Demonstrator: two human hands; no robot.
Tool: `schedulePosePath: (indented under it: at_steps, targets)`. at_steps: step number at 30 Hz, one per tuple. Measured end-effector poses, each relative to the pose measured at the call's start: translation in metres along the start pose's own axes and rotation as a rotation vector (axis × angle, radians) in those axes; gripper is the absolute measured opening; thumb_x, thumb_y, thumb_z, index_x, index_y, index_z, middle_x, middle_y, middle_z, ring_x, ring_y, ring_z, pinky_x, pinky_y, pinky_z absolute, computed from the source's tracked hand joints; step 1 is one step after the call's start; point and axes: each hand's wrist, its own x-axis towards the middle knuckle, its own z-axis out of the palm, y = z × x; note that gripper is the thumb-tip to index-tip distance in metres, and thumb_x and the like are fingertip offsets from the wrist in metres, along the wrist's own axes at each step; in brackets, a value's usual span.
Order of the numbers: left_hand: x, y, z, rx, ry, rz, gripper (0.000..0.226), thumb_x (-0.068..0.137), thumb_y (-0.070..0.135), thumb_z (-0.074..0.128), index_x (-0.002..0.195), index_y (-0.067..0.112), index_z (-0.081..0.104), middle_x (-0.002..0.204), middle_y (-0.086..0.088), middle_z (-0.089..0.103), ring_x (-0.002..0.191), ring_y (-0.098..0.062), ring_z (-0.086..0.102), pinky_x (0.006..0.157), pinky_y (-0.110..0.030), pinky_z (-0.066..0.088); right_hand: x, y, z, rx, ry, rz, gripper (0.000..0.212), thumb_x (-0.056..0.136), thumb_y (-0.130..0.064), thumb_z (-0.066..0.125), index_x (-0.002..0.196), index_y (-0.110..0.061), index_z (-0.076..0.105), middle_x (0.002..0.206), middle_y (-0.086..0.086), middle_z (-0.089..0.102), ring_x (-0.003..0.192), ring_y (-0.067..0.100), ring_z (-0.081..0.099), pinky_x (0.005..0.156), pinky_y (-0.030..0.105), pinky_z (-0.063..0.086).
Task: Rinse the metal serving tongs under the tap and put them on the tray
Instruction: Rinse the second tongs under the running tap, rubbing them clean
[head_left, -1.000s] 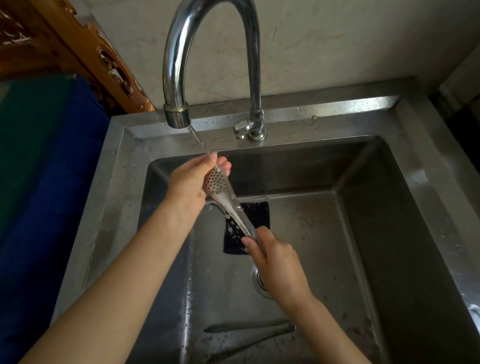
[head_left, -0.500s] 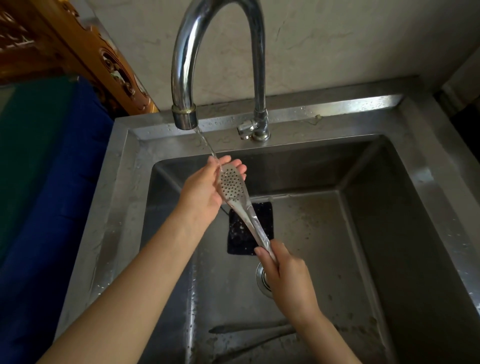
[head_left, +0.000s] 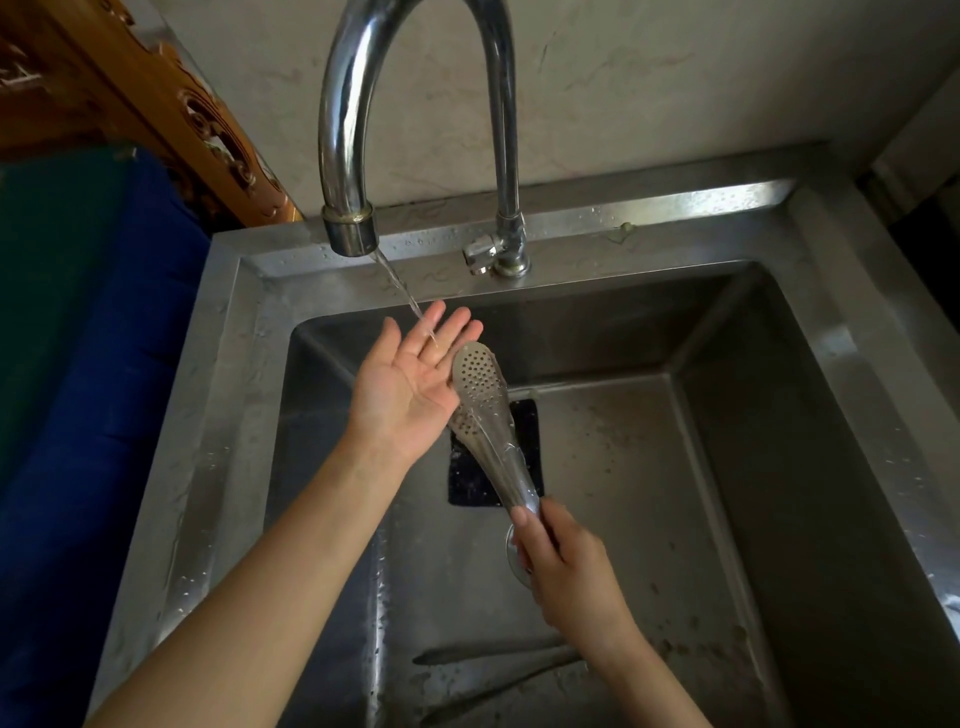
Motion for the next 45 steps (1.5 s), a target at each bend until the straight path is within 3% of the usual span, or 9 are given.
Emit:
schedulePosePath:
  at_steps: [5, 11, 19, 27, 31, 35, 39, 42, 45]
  targets:
    - [-0.006, -0.024, 0.004, 0.343, -0.029, -0.099, 0.028, 0.095, 0.001, 0.039, 0.120, 0.005, 0.050, 0.108, -0.018, 0.068, 0.091, -0.028, 0.070, 0.073, -0.042, 0.059, 0.010, -0.010, 0.000, -0.085, -0.001, -0.071, 0.028, 0.093, -0.037, 0.046, 0.069, -0.024, 0.048, 0.050, -0.006, 0.051, 0.043, 0.007, 0.041, 0.044, 0.022, 0.031]
    - [0.013, 0.026, 0.021, 0.631, 0.136, 0.061, 0.017, 0.088, 0.009, 0.056, 0.103, 0.008, 0.063, 0.078, -0.003, 0.075, 0.071, -0.015, 0.073, 0.055, -0.025, 0.056, 0.011, -0.017, -0.003, -0.251, 0.048, -0.199, 0.032, 0.093, -0.038, 0.047, 0.064, -0.032, 0.036, 0.051, -0.009, 0.039, 0.046, 0.011, 0.038, 0.046, 0.023, 0.027]
    - [-0.008, -0.008, 0.017, 0.624, 0.117, 0.172, 0.010, 0.088, 0.013, 0.059, 0.098, 0.012, 0.061, 0.075, -0.001, 0.072, 0.073, -0.017, 0.072, 0.062, -0.027, 0.058, 0.042, -0.042, 0.003, -0.342, 0.220, -0.284, 0.022, 0.095, -0.034, 0.046, 0.095, -0.015, 0.058, 0.085, -0.004, 0.052, 0.070, 0.016, 0.051, 0.056, 0.026, 0.032]
    - [-0.017, 0.010, 0.013, 0.577, 0.141, 0.315, 0.008, 0.088, 0.020, 0.060, 0.082, 0.016, 0.065, 0.071, 0.004, 0.070, 0.071, -0.012, 0.068, 0.063, -0.025, 0.056, 0.030, -0.033, 0.008, -0.316, 0.249, -0.323, 0.020, 0.094, -0.035, 0.049, 0.082, -0.021, 0.057, 0.079, -0.016, 0.041, 0.062, -0.002, 0.051, 0.047, 0.011, 0.036]
    - [-0.019, 0.012, 0.019, 0.414, 0.172, 0.345, 0.015, 0.091, 0.026, 0.054, 0.081, 0.018, 0.062, 0.070, 0.004, 0.069, 0.069, -0.009, 0.068, 0.063, -0.026, 0.057, 0.032, -0.032, 0.014, -0.304, 0.208, -0.325, 0.027, 0.093, -0.040, 0.044, 0.085, -0.017, 0.055, 0.083, -0.013, 0.043, 0.059, 0.010, 0.045, 0.049, 0.017, 0.031]
    - [-0.022, 0.005, 0.024, 0.384, 0.282, 0.414, 0.024, 0.096, 0.036, 0.041, 0.083, 0.024, 0.057, 0.059, 0.014, 0.065, 0.055, 0.001, 0.064, 0.056, -0.024, 0.052, 0.025, -0.030, 0.019, -0.185, 0.153, -0.337, 0.030, 0.089, -0.058, 0.035, 0.096, -0.031, 0.046, 0.089, -0.016, 0.048, 0.071, 0.000, 0.051, 0.054, 0.013, 0.034]
    - [-0.024, 0.000, 0.027, 0.484, 0.410, 0.458, 0.028, 0.095, 0.044, 0.041, 0.078, 0.028, 0.057, 0.055, 0.018, 0.059, 0.049, 0.002, 0.057, 0.053, -0.021, 0.046, 0.024, -0.038, 0.022, 0.063, 0.183, -0.331, 0.011, 0.092, -0.043, 0.039, 0.102, -0.047, 0.037, 0.094, -0.016, 0.056, 0.081, 0.004, 0.058, 0.068, 0.024, 0.049]
    - [-0.027, -0.004, 0.029, 0.495, 0.479, 0.412, 0.031, 0.093, 0.048, 0.042, 0.077, 0.027, 0.057, 0.063, 0.011, 0.057, 0.055, -0.002, 0.057, 0.047, -0.017, 0.045, 0.039, -0.054, 0.021, 0.069, 0.058, -0.227, 0.021, 0.095, -0.038, 0.040, 0.109, -0.025, 0.047, 0.085, -0.007, 0.065, 0.072, 0.012, 0.063, 0.065, 0.038, 0.053]
    - [-0.031, -0.002, 0.033, 0.486, 0.532, 0.427, 0.033, 0.093, 0.049, 0.043, 0.073, 0.025, 0.056, 0.063, 0.005, 0.050, 0.053, -0.005, 0.053, 0.048, -0.019, 0.045, 0.050, -0.067, 0.029, 0.039, -0.070, -0.170, 0.029, 0.098, -0.034, 0.036, 0.090, -0.015, 0.056, 0.059, -0.006, 0.057, 0.051, 0.006, 0.053, 0.058, 0.032, 0.046]
